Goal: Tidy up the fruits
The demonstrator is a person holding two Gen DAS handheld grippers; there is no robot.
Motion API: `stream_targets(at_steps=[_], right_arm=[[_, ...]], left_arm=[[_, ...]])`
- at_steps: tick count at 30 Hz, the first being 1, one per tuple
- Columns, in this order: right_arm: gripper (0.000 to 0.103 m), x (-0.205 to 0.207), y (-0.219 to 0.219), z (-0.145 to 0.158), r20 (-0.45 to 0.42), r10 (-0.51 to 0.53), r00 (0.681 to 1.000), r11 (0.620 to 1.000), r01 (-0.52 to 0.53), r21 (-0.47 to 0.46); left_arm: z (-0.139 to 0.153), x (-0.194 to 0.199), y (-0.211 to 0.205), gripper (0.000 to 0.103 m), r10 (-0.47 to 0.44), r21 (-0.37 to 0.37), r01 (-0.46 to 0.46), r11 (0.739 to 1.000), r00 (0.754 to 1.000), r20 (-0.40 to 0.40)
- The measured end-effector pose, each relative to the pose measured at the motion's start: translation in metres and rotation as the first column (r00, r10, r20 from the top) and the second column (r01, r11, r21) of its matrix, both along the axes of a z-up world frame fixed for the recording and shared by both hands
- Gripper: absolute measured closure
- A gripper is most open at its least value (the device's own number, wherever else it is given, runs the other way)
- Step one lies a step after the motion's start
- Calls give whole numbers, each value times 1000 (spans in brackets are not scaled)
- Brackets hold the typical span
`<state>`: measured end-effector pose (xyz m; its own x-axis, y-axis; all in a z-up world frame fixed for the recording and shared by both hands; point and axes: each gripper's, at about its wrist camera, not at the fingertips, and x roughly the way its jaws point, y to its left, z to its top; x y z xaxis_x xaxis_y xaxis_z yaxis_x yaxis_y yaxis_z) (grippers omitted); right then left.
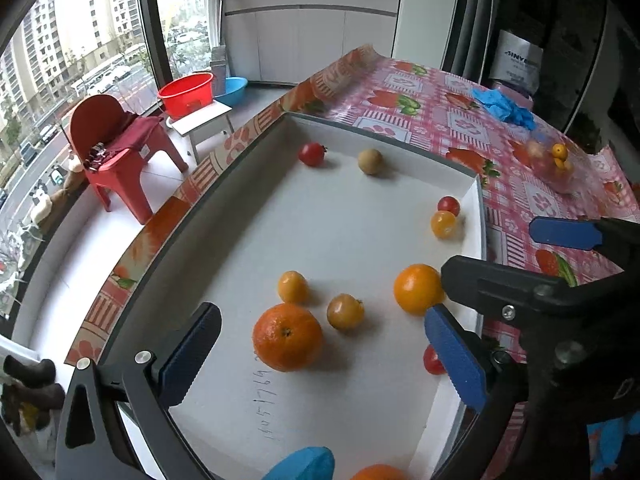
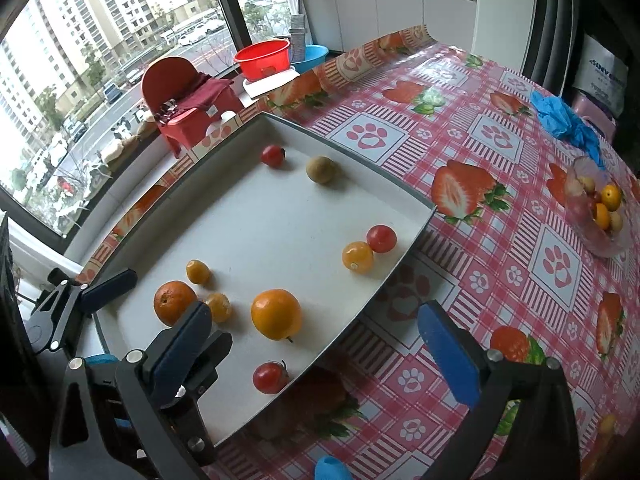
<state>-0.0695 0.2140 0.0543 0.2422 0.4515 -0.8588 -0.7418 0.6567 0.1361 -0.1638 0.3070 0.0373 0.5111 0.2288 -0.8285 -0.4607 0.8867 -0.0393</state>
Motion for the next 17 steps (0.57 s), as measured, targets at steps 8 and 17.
stream_targets(at_steps=[8, 17], right_arm=[[0, -8, 0, 3, 19, 24, 1000, 1000, -23, -9], [0, -11, -2, 4, 23, 37, 999, 999, -37, -7]], left_arm=[[3, 0, -2, 1, 7, 17, -7, 1000, 1000, -6], [3, -3, -7, 1, -1, 19, 1, 1000, 1000, 5]])
